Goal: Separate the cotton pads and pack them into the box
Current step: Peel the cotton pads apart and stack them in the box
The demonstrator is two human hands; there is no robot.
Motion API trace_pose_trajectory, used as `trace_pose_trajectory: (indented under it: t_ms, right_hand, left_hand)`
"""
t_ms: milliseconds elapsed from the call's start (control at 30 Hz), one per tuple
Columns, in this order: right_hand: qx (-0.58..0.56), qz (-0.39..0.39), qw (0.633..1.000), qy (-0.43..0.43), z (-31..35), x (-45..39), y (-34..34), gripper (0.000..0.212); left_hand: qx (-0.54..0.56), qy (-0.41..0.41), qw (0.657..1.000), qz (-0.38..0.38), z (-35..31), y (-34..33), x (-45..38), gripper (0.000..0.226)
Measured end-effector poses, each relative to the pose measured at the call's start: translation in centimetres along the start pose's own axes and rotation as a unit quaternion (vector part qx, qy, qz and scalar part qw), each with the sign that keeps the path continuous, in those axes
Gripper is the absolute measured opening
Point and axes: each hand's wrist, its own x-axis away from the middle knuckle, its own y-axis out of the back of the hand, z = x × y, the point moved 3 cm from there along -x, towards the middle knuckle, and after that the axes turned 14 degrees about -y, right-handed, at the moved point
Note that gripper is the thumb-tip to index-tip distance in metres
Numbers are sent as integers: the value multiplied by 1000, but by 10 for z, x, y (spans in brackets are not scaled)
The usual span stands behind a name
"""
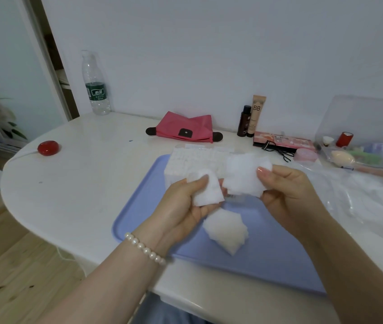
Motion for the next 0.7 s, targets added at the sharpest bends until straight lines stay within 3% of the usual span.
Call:
trace_pose_trajectory:
  t_ms: [133, 267, 333, 600, 700]
  right_hand:
    - [68, 101, 993, 3, -5, 5, -10, 26]
    - [130, 62, 990, 1, -18, -3, -8, 63]
    - [131, 41, 990, 3, -21, -5, -6, 72]
    - [148, 24, 989, 3, -18, -3, -11, 58]
    - [158, 7, 987, 7, -18, -4, -9, 35]
  left_hand:
    - [49, 2, 998, 39, 1, -3, 1, 33]
    - [45, -7, 996, 78, 2, -12, 5, 45]
    - [57, -11, 995, 85, 2, -13, 6, 48]
    - [101, 15, 992, 73, 4, -15, 9, 47]
    - [120, 15, 990, 76, 4, -18, 10, 57]
